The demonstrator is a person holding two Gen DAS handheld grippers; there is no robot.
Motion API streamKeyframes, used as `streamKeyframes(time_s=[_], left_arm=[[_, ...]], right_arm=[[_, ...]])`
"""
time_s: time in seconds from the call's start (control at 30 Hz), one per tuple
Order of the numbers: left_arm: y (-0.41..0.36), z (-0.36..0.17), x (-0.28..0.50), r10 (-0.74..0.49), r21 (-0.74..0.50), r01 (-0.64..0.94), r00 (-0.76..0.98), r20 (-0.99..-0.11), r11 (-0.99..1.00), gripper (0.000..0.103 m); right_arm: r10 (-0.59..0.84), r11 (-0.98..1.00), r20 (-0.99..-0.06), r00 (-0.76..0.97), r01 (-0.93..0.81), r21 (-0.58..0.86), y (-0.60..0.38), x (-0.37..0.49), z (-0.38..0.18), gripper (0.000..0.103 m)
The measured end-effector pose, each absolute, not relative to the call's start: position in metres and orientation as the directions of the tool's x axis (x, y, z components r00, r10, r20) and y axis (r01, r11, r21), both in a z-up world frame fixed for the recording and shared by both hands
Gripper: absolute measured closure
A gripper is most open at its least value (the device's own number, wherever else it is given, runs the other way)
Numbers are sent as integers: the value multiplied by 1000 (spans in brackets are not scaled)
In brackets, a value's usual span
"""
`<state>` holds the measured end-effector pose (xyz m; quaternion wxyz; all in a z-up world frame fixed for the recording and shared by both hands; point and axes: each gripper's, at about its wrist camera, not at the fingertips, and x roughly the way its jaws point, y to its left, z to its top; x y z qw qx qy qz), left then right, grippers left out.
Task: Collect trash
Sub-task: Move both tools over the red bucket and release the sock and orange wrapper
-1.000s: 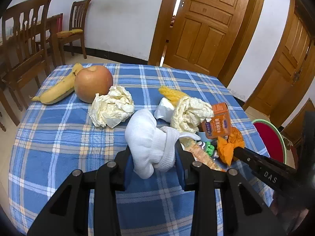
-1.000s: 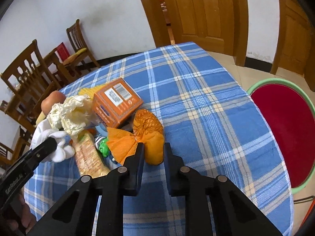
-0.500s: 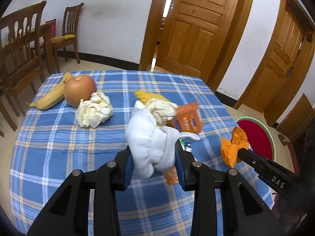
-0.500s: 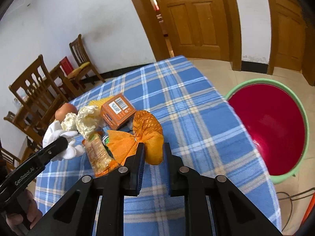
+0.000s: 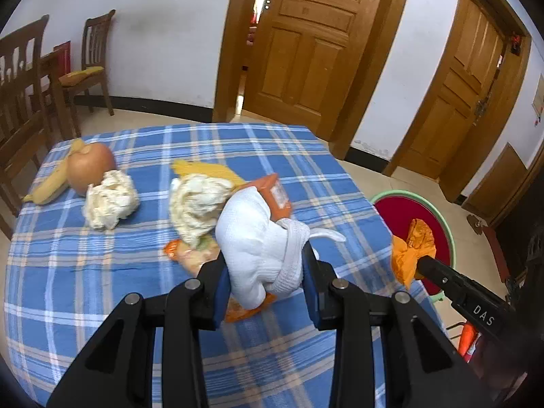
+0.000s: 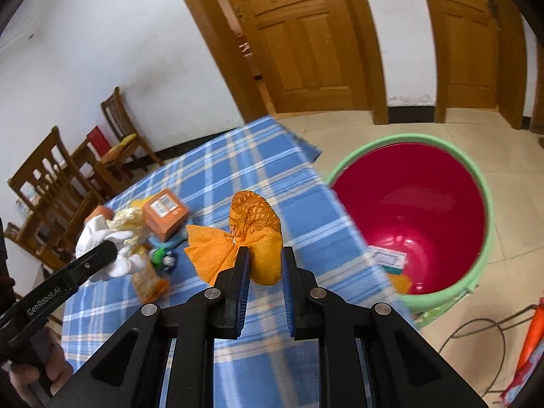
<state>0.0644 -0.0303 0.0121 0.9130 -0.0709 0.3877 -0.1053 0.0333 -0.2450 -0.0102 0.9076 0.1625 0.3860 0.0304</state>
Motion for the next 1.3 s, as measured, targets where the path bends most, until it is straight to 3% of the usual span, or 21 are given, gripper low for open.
streamKeyframes(time_s=[0.83, 1.03, 1.17, 1.3], left_arm=[[-138, 11, 96, -349, -182, 315, 631, -693, 931, 66], [-160, 4, 101, -367, -174, 355, 606, -706, 919, 66], [-174, 1, 103, -379, -173, 375, 592, -712, 911, 66], [-187, -1, 104, -387, -165, 396, 584, -713, 903, 66]], right_arm=[[1, 902, -737, 676, 317, 292, -345, 21, -41, 85], [-16, 892, -750, 661, 349, 288, -360, 19, -48, 82], [-12, 885, -749, 663, 355, 300, -366, 17, -50, 72], [-19, 883, -747, 664, 361, 299, -371, 13, -51, 71]])
